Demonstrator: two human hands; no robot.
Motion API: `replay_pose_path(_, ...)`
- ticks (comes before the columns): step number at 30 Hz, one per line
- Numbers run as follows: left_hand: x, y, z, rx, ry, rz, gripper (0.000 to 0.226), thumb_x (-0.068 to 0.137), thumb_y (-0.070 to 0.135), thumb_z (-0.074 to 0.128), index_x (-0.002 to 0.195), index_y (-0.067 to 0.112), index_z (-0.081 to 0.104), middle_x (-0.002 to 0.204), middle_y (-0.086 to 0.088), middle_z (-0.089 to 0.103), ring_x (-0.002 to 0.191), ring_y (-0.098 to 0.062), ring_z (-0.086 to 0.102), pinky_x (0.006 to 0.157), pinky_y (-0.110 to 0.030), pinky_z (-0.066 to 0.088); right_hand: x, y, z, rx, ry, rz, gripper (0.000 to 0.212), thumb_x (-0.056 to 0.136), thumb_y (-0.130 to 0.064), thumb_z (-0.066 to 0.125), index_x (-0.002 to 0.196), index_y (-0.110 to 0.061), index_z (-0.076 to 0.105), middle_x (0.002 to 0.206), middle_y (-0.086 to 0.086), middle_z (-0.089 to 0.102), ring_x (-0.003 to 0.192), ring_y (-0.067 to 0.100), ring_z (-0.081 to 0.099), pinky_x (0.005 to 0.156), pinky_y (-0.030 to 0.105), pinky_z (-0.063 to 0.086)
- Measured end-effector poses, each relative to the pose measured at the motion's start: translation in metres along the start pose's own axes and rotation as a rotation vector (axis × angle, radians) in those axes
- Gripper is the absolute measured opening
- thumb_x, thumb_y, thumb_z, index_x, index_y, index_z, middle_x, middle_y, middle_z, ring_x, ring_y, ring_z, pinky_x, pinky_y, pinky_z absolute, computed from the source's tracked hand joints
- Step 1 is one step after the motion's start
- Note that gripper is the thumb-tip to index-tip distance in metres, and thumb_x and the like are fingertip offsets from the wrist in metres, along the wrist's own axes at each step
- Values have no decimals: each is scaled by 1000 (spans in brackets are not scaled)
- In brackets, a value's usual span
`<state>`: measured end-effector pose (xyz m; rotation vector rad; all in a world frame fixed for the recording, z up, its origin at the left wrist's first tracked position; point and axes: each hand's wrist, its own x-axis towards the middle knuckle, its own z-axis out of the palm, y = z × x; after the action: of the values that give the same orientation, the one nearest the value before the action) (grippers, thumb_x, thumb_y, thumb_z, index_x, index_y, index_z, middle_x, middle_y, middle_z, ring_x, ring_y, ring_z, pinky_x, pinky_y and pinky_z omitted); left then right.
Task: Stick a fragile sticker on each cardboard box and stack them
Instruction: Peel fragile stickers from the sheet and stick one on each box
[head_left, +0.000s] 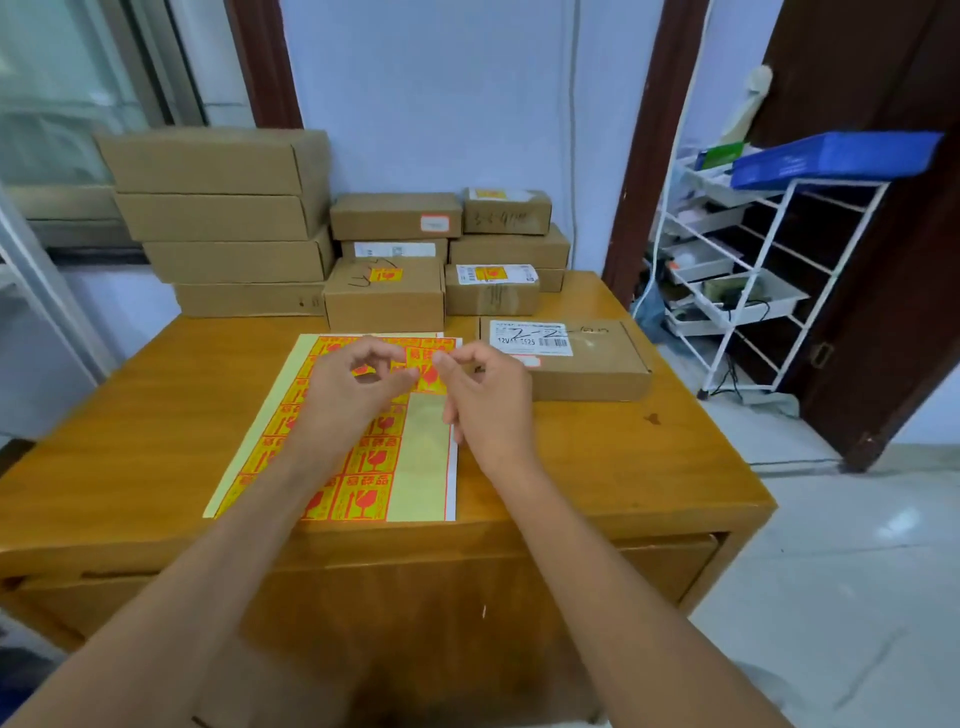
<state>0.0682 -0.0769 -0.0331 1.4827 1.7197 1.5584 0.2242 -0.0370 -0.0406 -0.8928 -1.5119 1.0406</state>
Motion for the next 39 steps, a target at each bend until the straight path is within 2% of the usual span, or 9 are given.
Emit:
replay_pose_path(3, 2, 4, 1, 111, 81, 34, 35, 78, 40, 84, 108, 32, 67, 83, -2, 55, 75, -23, 64, 71, -43, 56, -1, -6, -14, 17, 49, 4, 22, 100, -29, 69, 89, -9, 70, 51, 2, 59, 39, 10, 47, 43, 23, 38)
replay_pose_path(8, 32, 38, 15, 119, 58, 292, 33, 81, 43, 82, 104, 28, 65, 83, 7, 50, 69, -8, 46, 64, -32, 41, 41, -12, -85, -189, 71, -183, 19, 95, -36, 74, 84, -22, 74, 58, -2, 64, 53, 8, 52, 54, 26, 41)
replay_pose_path(12, 71, 48, 67, 409, -260, 345, 66, 70, 75, 71, 123, 38, 55, 118, 12, 60, 99, -7, 62, 84, -41, 55, 104, -4, -132, -339, 135, -222, 20, 87, -36, 80, 73, -23, 75, 60, -7, 59, 57, 4, 45, 59, 26, 40)
replay_pose_path(14, 88, 43, 94, 673, -541, 285, 107, 59, 94, 59, 148, 40, 34, 152, 5, 42, 135, -18, 47, 106, -53, 45, 129, 8, -148, -377, 108, -176, 20, 89, -34, 79, 74, -22, 74, 64, -4, 62, 59, 5, 49, 62, 27, 42)
replay_pose_path(17, 110, 33, 122, 938, -708, 270, 135, 45, 105, 48, 157, 39, 9, 164, 0, 24, 147, -27, 29, 115, -57, 32, 157, 23, -162, -377, 55, -119, 24, 89, -37, 80, 74, -19, 75, 64, 0, 61, 60, 8, 48, 63, 27, 41)
replay_pose_path(23, 113, 15, 114, 1023, -378, 566, 115, 57, 104, 38, 153, 42, 25, 151, 2, 36, 138, -24, 36, 114, -48, 27, 170, 50, -167, -300, 93, -176, 21, 92, -30, 77, 74, -22, 72, 68, 6, 51, 63, 8, 44, 64, 20, 38)
replay_pose_path(27, 117, 11, 107, 1020, -302, 611, 107, 68, 102, 31, 151, 34, 37, 150, -5, 41, 137, -27, 38, 111, -50, 29, 158, 45, -169, -363, -7, -231, 20, 90, -29, 79, 72, -27, 71, 109, -8, 61, 105, 5, 56, 94, 30, 43)
replay_pose_path(30, 117, 8, 103, 988, -248, 564, 95, 77, 96, 30, 148, 35, 42, 148, -3, 43, 136, -25, 39, 112, -49, 29, 146, 42, -172, -437, -100, -196, 18, 89, -32, 79, 73, -28, 72, 134, -22, 55, 136, 1, 43, 117, 38, 31)
replay_pose_path(39, 118, 5, 98, 991, -216, 582, 81, 86, 87, 34, 143, 32, 48, 147, -4, 45, 135, -26, 42, 112, -50, 29, 146, 50, -160, -427, -45, -276, 22, 90, -26, 78, 72, -24, 65, 144, -20, 50, 141, 1, 41, 119, 38, 34)
